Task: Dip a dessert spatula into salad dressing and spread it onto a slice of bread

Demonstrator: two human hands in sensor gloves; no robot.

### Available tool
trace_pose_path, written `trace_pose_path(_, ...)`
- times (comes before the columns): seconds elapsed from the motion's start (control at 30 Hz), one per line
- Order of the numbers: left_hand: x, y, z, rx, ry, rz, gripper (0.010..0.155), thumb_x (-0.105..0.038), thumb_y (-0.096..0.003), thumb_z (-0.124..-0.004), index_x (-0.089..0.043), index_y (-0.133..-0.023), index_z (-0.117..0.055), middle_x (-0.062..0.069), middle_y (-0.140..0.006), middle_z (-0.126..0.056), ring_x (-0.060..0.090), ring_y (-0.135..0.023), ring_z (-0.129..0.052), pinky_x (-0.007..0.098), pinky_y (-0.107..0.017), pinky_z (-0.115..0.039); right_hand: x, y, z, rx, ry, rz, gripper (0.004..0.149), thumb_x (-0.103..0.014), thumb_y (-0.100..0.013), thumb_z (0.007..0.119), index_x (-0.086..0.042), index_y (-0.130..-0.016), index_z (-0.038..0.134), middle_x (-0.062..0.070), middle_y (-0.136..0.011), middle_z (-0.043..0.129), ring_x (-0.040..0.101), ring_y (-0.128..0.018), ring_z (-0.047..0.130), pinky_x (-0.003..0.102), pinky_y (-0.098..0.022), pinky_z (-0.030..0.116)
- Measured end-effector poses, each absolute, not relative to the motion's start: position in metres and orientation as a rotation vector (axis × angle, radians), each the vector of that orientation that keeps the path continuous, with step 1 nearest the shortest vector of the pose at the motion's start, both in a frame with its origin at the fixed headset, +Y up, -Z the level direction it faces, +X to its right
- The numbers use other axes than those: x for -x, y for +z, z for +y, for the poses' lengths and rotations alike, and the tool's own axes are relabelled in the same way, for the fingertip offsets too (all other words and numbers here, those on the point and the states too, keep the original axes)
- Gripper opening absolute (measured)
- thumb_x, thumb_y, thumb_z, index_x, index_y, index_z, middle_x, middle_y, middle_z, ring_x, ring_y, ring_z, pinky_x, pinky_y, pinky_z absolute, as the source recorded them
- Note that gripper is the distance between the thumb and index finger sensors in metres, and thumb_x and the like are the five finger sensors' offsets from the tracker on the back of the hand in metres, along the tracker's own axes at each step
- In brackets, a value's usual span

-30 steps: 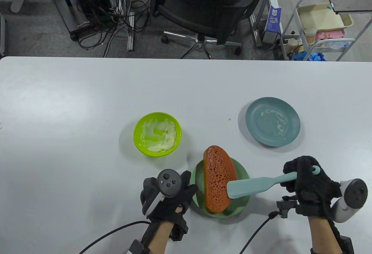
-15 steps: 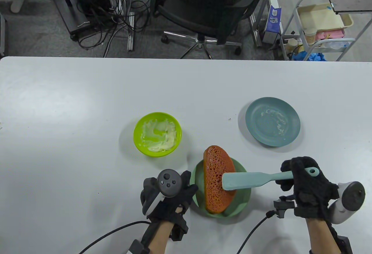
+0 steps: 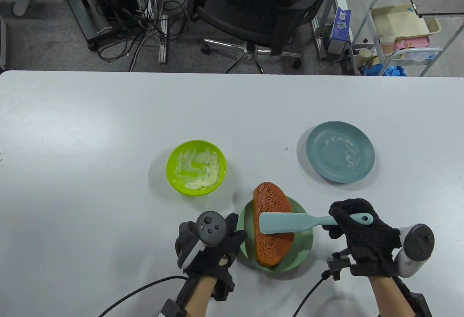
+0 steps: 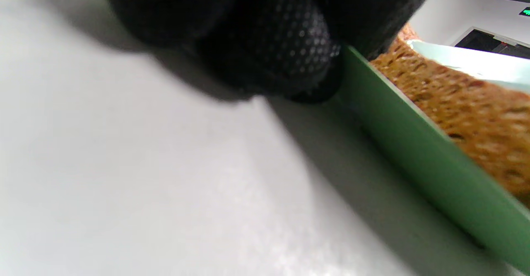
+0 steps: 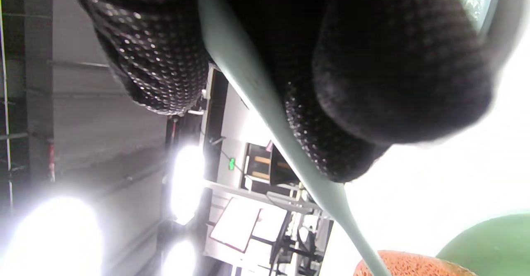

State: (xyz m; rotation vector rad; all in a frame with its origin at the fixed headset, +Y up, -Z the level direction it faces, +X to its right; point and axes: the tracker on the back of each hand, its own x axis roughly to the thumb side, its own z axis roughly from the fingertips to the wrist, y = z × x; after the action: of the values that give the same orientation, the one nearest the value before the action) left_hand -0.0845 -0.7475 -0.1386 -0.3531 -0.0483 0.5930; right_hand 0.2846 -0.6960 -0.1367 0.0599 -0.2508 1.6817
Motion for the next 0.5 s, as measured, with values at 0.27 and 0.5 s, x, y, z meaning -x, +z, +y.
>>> trace_pose_path(0.27, 0.085, -0.139, -0.748, 0.355, 0.595, -0.048, 0.058, -0.045, -0.0526, -0.083, -0.016, -0.1, -0.069, -0.006, -0.061, -0.098, 0.008, -0.035, -0.103, 0.025, -0.025, -0.09, -0.294, -0.136, -0.689, -0.041, 1.682, -0.27, 0.036, -0.034, -0.046, 0.088, -0.013, -0.072, 0.078, 0.022, -0.066, 0.089, 0.043, -0.033, 0.101, 0.045, -0.019, 0.092)
trace_pose_path(0.5, 0.085, -0.138, -0.748, 0.358, 0.598, -0.046, 0.058, -0.045, -0.0526, -0.083, -0.016, -0.1, -0.069, -0.006, -0.061, -0.098, 0.008, -0.035, -0.103, 0.025, -0.025, -0.09, -0.313, -0.136, -0.685, -0.005, 1.661, -0.323, 0.036, -0.038, -0.047, 0.079, -0.01, -0.071, 0.078, 0.022, -0.064, 0.089, 0.045, -0.03, 0.099, 0.046, -0.016, 0.089)
